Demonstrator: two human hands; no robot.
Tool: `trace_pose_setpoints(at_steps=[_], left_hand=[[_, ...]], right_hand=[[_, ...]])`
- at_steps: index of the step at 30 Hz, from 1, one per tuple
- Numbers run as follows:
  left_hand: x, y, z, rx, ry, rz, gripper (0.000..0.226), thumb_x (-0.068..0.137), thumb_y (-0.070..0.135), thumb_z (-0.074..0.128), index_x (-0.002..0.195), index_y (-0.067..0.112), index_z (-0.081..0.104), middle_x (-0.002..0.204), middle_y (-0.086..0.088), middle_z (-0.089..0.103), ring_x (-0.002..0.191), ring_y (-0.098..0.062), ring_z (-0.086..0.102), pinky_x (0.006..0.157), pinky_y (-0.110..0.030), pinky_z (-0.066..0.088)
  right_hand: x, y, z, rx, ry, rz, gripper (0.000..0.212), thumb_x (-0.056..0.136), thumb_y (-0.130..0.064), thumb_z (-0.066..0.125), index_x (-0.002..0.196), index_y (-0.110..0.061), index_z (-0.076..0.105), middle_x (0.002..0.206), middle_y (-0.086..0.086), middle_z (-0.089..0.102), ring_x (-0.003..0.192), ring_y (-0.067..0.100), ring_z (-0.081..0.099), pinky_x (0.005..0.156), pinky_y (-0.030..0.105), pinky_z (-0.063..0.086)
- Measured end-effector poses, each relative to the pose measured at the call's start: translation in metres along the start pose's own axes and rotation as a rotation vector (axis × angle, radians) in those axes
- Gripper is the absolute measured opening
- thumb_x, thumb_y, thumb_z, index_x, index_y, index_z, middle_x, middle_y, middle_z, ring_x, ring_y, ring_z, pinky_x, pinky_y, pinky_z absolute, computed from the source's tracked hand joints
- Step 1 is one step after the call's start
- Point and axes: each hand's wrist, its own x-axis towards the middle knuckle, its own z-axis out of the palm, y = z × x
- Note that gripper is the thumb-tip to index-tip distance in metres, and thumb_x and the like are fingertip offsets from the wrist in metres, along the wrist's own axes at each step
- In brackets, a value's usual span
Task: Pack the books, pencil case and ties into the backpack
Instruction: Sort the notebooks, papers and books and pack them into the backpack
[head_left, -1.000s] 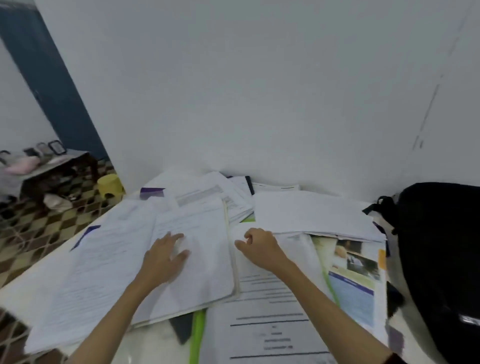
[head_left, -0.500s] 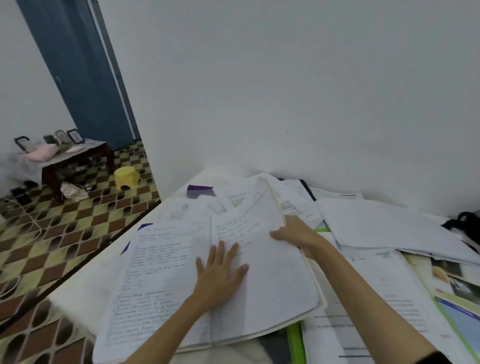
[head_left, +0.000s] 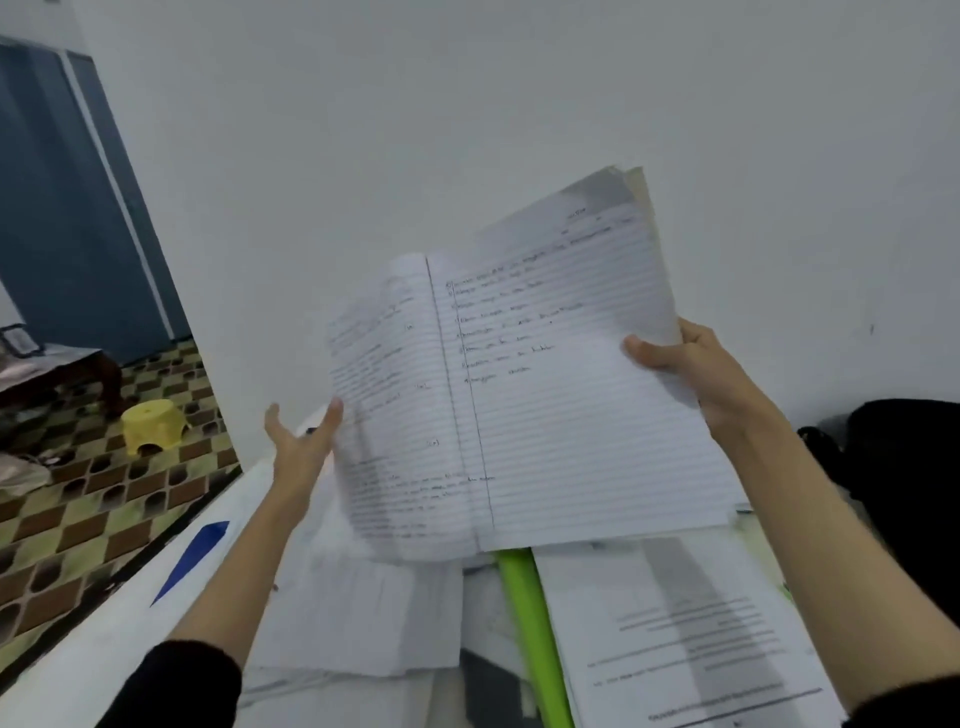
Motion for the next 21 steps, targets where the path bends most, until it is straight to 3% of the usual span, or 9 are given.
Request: trace_pose_setpoints(at_steps=[3,6,9,11,13,17,21], left_hand=[[0.018,0.012,0.025,-0.091,-0.235,-0.123,0.079,0.087,0.043,0.061,0.148,0.017,0.019,0.111,-0.004,0.066,0.102,-0.021,0.060,0.090,-0.039,0.040],[0.025,0.019,0.056,-0.059,-0.371,-0.151,0.066,0.088,0.048,0.056,0.144,0.018,0.033,0.130,-0.005,0.053,0.116,-0.024,0.051,0.096,-0.037,0.037],[0.028,0.019,0.083,-0.040,-0.504,-0.136,0.088,0.075,0.071,0.057,0.145,0.025,0.030,0.146,0.001,0.037,0.134,-0.027,0.035,0.110,-0.043,0.029],[0.035,0.013,0.092,-0.144,-0.530,-0.167,0.113,0.055,0.082,0.064,0.147,0.030,0.024,0.149,0.000,0.035,0.133,-0.029,0.037,0.110,-0.049,0.032],[0.036,0.013,0.099,-0.203,-0.544,-0.206,0.120,0.051,0.083,0.066,0.148,0.029,0.021,0.147,-0.003,0.037,0.130,-0.029,0.041,0.108,-0.050,0.035],[0.042,0.021,0.109,-0.328,-0.595,-0.191,0.075,0.070,0.054,0.067,0.129,0.009,0.053,0.127,-0.009,0.060,0.115,-0.024,0.058,0.104,-0.043,0.041],[0.051,0.055,0.106,-0.373,-0.422,-0.110,0.060,0.071,0.033,0.075,0.121,0.004,0.059,0.106,-0.011,0.070,0.097,-0.027,0.067,0.091,-0.041,0.051]], right_hand=[[0.003,-0.004,-0.017,-0.017,0.034,-0.031,0.017,0.087,-0.007,0.060,0.098,-0.019,0.065,0.087,-0.012,0.074,0.080,0.005,0.070,0.064,0.017,0.054],[0.004,-0.009,-0.028,-0.069,0.035,-0.036,0.017,0.086,-0.009,0.060,0.100,-0.019,0.065,0.087,-0.012,0.074,0.081,0.006,0.070,0.066,0.017,0.054],[0.006,-0.015,-0.039,-0.119,0.037,-0.041,0.019,0.083,-0.014,0.063,0.101,-0.020,0.066,0.096,-0.008,0.073,0.088,0.007,0.069,0.079,0.023,0.052],[0.008,-0.019,-0.045,-0.127,0.029,-0.045,0.023,0.078,-0.019,0.065,0.101,-0.020,0.067,0.100,-0.005,0.072,0.091,0.010,0.069,0.085,0.028,0.050],[0.011,-0.023,-0.051,-0.139,0.058,-0.043,0.025,0.077,-0.021,0.066,0.102,-0.018,0.068,0.101,-0.002,0.073,0.095,0.017,0.068,0.088,0.033,0.050],[0.020,-0.034,-0.071,-0.211,0.161,-0.056,0.021,0.086,-0.014,0.064,0.107,-0.012,0.066,0.107,0.006,0.070,0.101,0.026,0.065,0.092,0.039,0.048],[0.026,-0.036,-0.076,-0.250,0.306,-0.125,0.016,0.090,-0.010,0.060,0.105,-0.010,0.065,0.094,0.006,0.068,0.078,0.020,0.064,0.068,0.030,0.054]])
